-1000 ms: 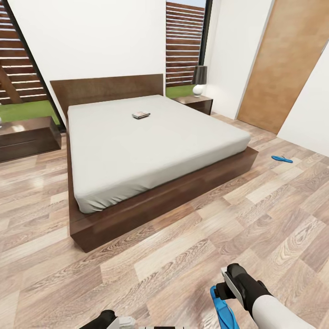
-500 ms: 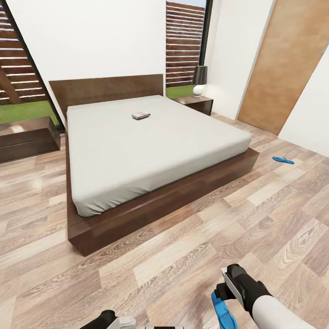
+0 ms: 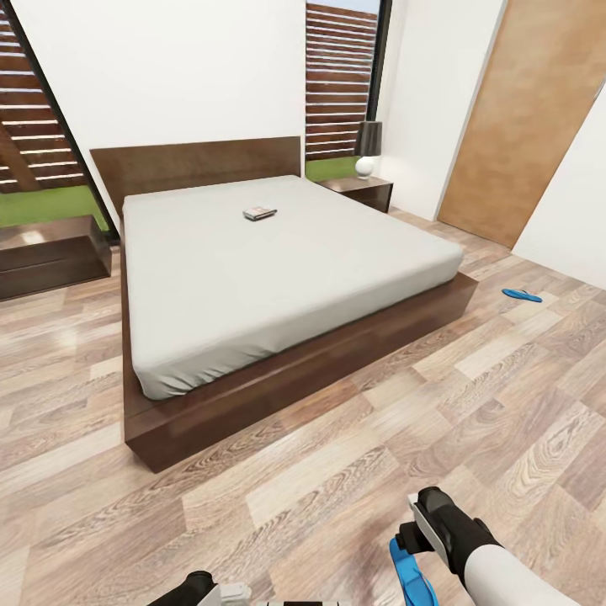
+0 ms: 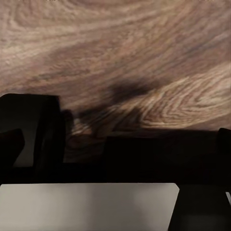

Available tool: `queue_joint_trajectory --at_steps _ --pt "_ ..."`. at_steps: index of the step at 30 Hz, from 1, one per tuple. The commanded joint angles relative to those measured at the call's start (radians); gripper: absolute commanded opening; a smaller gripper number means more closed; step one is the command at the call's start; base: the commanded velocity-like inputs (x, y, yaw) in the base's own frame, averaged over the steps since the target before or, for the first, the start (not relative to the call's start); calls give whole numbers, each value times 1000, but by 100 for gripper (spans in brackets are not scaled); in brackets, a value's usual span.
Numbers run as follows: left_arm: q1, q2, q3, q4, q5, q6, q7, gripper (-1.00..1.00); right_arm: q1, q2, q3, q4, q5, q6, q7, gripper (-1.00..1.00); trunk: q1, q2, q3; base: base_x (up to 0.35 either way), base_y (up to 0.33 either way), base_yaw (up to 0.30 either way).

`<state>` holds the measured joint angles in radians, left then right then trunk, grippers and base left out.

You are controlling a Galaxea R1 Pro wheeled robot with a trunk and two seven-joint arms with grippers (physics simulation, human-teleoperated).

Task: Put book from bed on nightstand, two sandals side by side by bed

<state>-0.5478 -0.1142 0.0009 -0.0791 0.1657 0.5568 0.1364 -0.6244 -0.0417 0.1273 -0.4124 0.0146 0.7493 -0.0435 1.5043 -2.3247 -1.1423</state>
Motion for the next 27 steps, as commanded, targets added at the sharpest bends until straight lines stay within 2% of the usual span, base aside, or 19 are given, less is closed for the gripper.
queue_joint_trajectory --at_steps 1,15,21,27 --pt "0 0 0 -2 10 5 8 100 0 -1 6 -1 1 5 0 100 0 0 -1 2 0 0" --pt "2 -2 0 -2 11 -7 8 100 1 -7 5 1 -3 3 16 100 0 0 -13 1 0 0" --pt "5 -2 1 -1 9 -63 11 100 2 -8 5 2 -4 2 19 100 0 0 -22 0 0 0" --pt "6 -2 0 0 8 -91 15 100 2 -8 5 3 -4 1 21 100 0 0 -31 0 0 0"
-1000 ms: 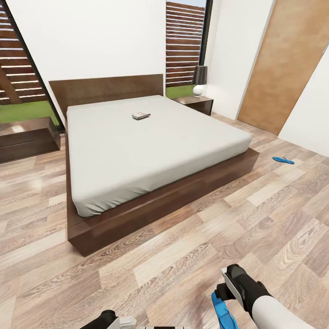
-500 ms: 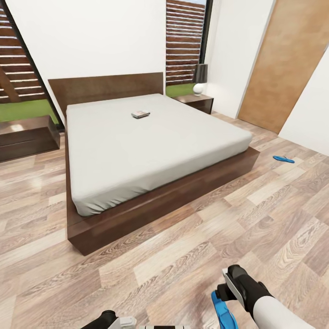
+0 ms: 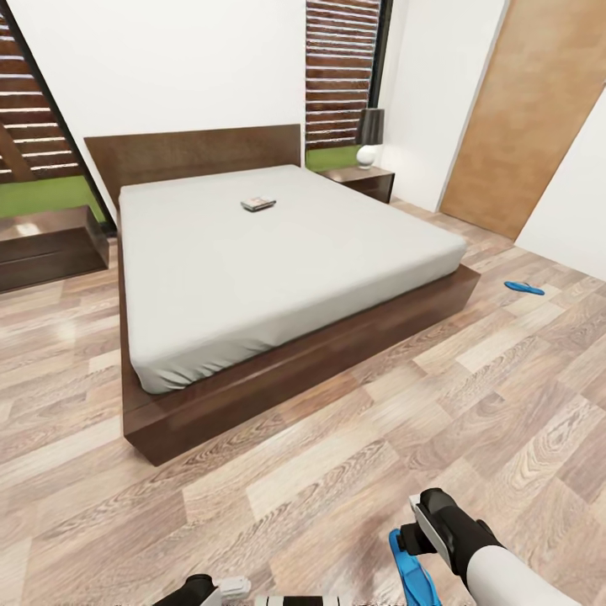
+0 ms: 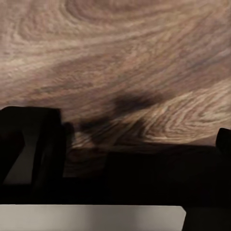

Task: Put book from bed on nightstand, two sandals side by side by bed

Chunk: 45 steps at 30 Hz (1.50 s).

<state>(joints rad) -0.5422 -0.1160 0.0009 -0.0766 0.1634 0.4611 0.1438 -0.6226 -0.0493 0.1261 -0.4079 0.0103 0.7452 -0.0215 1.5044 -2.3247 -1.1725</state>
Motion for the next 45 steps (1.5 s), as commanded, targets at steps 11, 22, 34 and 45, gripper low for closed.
queue_joint_trajectory --at_steps 11,22,34,45 --pt "10 -1 -1 -1 10 -17 4 100 0 1 6 -1 -2 4 -1 100 0 0 -18 0 0 0" --pt "37 -1 -2 -3 9 -49 9 100 0 0 2 -2 -1 -14 -1 100 0 0 -36 0 0 0" --pt "41 1 -4 -2 9 -106 13 100 0 -2 3 -2 2 -88 -1 100 0 0 -55 0 0 0" --pt "42 3 -4 -2 8 -122 14 100 -3 2 5 -4 3 -103 -2 100 0 0 -73 0 0 0"
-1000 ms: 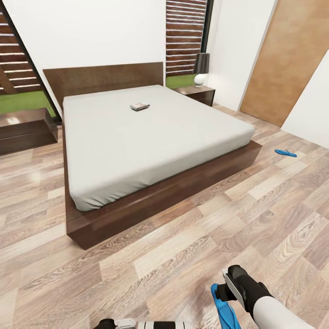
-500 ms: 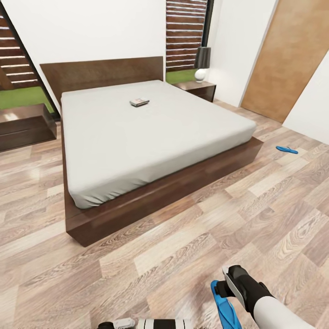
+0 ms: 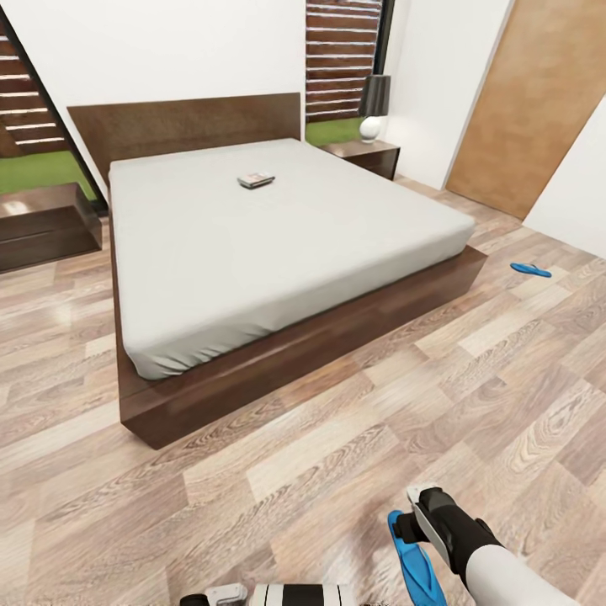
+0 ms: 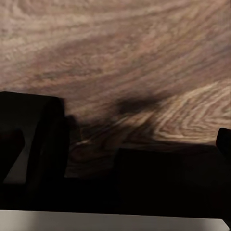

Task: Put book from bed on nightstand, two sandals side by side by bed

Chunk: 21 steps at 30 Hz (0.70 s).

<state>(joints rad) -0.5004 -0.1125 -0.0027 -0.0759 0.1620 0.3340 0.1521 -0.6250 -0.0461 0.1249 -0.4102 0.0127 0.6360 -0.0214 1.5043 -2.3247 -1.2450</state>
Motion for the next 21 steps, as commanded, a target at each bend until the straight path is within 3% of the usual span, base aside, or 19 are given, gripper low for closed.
queue_joint_trajectory --at_steps 1,21 --pt "0 0 -1 -3 9 5 6 100 -1 -1 6 -2 1 5 -2 100 0 0 -2 0 0 0" --pt "-1 0 -2 -4 3 21 10 100 -2 -6 8 0 2 1 -1 100 0 0 -35 0 0 0"
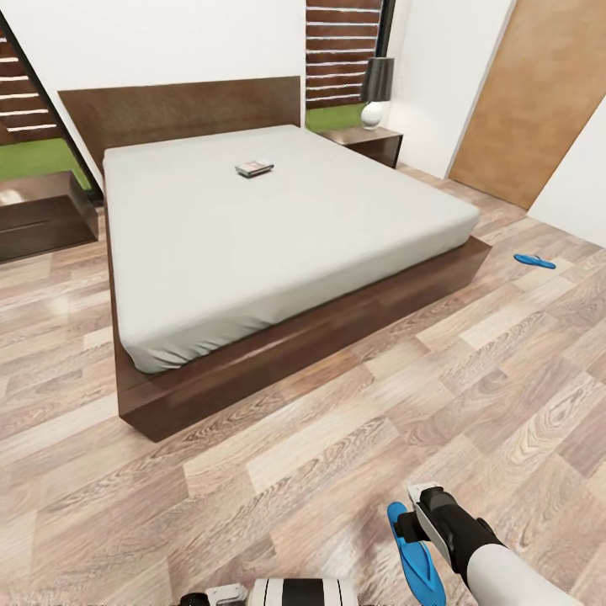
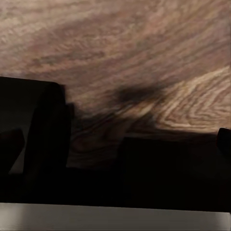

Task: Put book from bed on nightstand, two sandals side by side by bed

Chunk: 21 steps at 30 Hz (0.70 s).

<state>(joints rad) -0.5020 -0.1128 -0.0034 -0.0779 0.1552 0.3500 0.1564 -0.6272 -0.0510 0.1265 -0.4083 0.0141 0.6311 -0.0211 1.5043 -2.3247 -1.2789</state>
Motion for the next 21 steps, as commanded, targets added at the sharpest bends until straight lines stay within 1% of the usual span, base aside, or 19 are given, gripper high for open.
queue_joint_trajectory --at_steps 1,3,5,6,9,10,12,13,15,16,19,20,21 --pt "-1 0 -1 -3 10 12 7 100 0 -1 7 -1 1 6 -2 100 0 0 -2 0 0 0" --pt "-3 0 -1 -3 10 22 9 100 0 -1 7 -1 1 6 -2 100 0 0 -6 0 0 0" --pt "-11 0 -1 -4 10 59 12 100 0 -1 8 0 1 6 -2 100 0 0 -9 0 0 0" --pt "-11 0 -1 -4 10 59 12 100 0 -1 8 0 1 6 -2 100 0 0 -10 0 0 0" --pt "-38 0 -1 -5 12 142 16 100 0 -1 7 2 1 6 -2 100 0 0 -15 0 0 0" --pt "-38 0 -1 -5 12 142 16 100 0 -1 7 2 1 6 -2 100 0 0 -17 0 0 0" --pt "-61 1 -1 -9 15 195 19 100 0 -1 7 3 0 6 -2 100 0 0 -20 0 0 0" --pt "-61 1 -1 -9 15 195 19 100 0 -1 7 3 0 6 -2 100 0 0 -22 0 0 0" --pt "-85 1 0 -18 17 239 24 100 0 -1 7 5 0 6 -2 100 0 0 -25 0 0 0" --pt "-85 1 0 -18 17 239 24 100 0 -1 7 5 0 6 -2 100 0 0 -27 0 0 0" --pt "-121 -1 2 -38 20 299 37 100 0 -2 7 8 -1 6 -2 100 0 0 -31 0 0 0" --pt "-121 -1 2 -38 20 299 37 100 0 -2 7 8 -1 6 -2 100 0 0 -33 0 0 0" --pt "-133 -3 2 -46 21 322 40 100 0 -3 6 8 -1 6 -2 100 0 0 -35 0 0 0"
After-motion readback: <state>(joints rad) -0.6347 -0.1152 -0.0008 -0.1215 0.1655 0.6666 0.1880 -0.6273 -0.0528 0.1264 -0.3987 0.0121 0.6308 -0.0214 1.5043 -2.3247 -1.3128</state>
